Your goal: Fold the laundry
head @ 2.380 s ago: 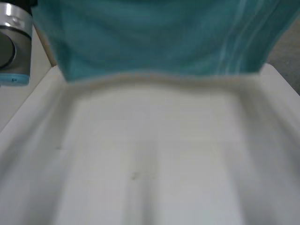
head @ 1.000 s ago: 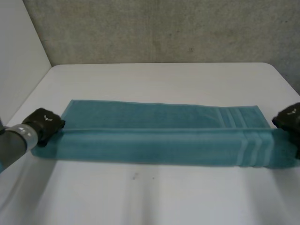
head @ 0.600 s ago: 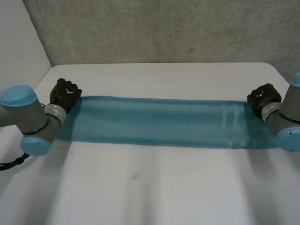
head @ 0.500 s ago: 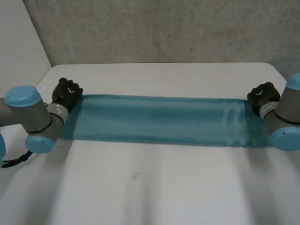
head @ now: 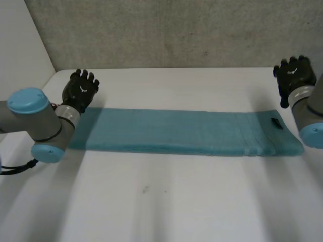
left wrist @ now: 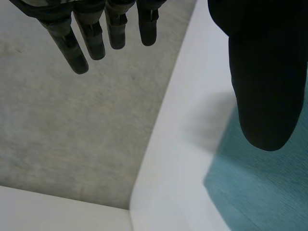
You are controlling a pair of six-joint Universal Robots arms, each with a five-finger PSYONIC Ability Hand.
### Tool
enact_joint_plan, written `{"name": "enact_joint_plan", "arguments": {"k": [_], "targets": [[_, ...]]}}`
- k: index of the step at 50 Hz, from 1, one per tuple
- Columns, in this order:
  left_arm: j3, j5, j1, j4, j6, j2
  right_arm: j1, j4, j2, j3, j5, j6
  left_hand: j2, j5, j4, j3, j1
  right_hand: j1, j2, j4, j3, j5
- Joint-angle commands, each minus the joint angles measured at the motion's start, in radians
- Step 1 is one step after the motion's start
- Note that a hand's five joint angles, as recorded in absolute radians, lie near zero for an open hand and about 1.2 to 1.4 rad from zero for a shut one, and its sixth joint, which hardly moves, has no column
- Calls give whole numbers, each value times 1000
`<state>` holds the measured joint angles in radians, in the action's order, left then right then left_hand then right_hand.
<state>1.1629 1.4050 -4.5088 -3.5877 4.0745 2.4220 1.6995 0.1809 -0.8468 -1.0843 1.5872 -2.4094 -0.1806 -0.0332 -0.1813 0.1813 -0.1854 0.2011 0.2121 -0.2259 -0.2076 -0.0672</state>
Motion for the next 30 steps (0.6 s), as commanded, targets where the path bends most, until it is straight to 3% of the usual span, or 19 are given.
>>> {"name": "enact_joint_plan", "arguments": {"k": [1,5,7,10,12,13,15,23,30], "targets": [[161,5,5,-11,-18,-193,-38,-40,-227,-161,-126,-122,6,33,7,-7,11,-27,-38,51,33,67],[250,5,4,-11,-77,-282,-97,-101,-304,-239,-194,-123,6,33,7,-7,11,-27,-38,51,33,67],[325,3,2,-8,-185,-366,-145,-177,-348,-299,-249,-128,6,33,7,-7,11,-27,-38,51,33,67],[363,2,2,-6,-256,-403,-167,-216,-353,-321,-271,-128,6,33,7,-7,11,-2,-13,26,8,42],[421,-3,-1,-6,-386,-449,-207,-299,-353,-367,-315,-126,6,33,7,-7,11,51,40,-26,-45,-10],[422,-3,-1,-6,-387,-449,-207,-299,-353,-367,-316,-126,6,33,7,-7,11,51,40,-26,-45,-11],[466,-3,0,-5,-491,-478,-244,-351,-351,-408,-358,-117,6,33,7,-7,11,200,189,-175,-194,-159],[527,-1,-6,-6,-548,-508,-334,-267,-279,-486,-481,-109,6,33,7,-7,11,324,313,-299,-318,-283],[552,2,-7,-6,-548,-505,-351,-141,-255,-531,-515,-109,6,33,7,-7,11,511,500,-487,-505,-471]]}}
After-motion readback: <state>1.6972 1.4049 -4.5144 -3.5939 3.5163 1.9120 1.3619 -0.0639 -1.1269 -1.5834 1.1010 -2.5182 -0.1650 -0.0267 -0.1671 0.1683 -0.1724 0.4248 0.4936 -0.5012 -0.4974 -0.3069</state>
